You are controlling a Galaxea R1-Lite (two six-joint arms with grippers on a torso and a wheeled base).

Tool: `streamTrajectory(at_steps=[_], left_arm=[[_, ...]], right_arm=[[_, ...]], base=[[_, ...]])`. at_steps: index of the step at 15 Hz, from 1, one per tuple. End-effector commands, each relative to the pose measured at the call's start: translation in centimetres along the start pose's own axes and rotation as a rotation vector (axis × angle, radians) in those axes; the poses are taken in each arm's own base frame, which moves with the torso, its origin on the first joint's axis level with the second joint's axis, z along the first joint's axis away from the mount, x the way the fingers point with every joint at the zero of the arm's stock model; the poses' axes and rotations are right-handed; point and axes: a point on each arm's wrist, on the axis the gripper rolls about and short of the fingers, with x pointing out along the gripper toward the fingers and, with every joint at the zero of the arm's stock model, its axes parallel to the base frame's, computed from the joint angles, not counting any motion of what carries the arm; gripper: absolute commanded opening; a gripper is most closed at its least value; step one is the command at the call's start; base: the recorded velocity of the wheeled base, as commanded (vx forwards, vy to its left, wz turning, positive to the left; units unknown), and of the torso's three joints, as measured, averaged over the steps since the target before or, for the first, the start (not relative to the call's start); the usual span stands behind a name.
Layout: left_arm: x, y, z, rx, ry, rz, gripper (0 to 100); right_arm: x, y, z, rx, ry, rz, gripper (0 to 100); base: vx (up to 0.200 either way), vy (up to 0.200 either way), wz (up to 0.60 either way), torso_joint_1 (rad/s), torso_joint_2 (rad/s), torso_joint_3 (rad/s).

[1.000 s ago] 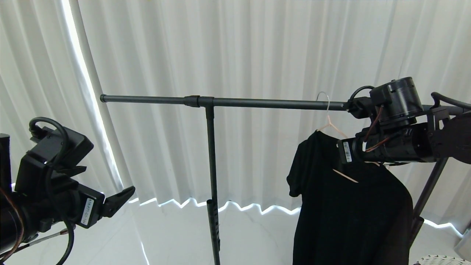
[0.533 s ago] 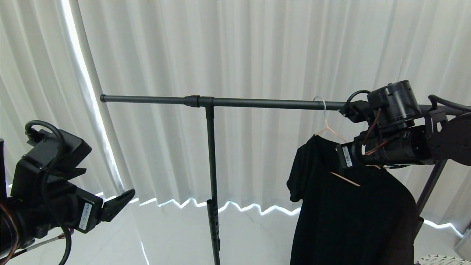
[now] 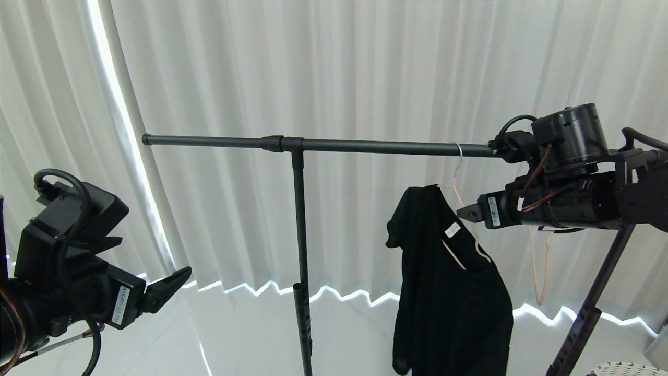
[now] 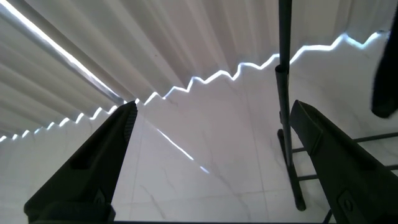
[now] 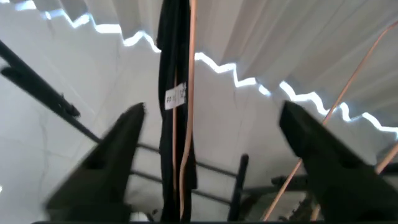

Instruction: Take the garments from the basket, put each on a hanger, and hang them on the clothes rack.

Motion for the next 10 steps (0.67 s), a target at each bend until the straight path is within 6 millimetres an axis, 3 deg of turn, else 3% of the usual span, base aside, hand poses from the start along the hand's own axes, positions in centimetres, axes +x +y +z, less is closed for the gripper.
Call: streamTrajectory(at_steps=[1,5,8,10], left_arm=[[0.0,0.0,0.0,0.0,0.001,0.0,100],[0.0,0.2,0.2,-0.004,-0.009,0.009,100],[0.3,1.3,0.1,-0.042,-0.045,0.092,100],[0.2,2.4,-0.2,-0.072,-0.035,0.154,100]], right_arm=[[-1.3,-0.2,0.4,0.009,-0.035,0.009,100],[-5.1,-1.2,1.4,-0.045,-0.134,0.009,100],[-9.1,-5.6,0.5,-0.218,-0.183,-0.137,100],[-11.6,-8.5,-0.9,-0.238,-0.186,-0.262,100]], base=[[0.0,0.0,0.0,0.0,0.0,0.0],[0.0,0.0,0.0,0.0,0.0,0.0],[0.0,0.0,0.0,0.0,0.0,0.0],[0.0,0.0,0.0,0.0,0.0,0.0]])
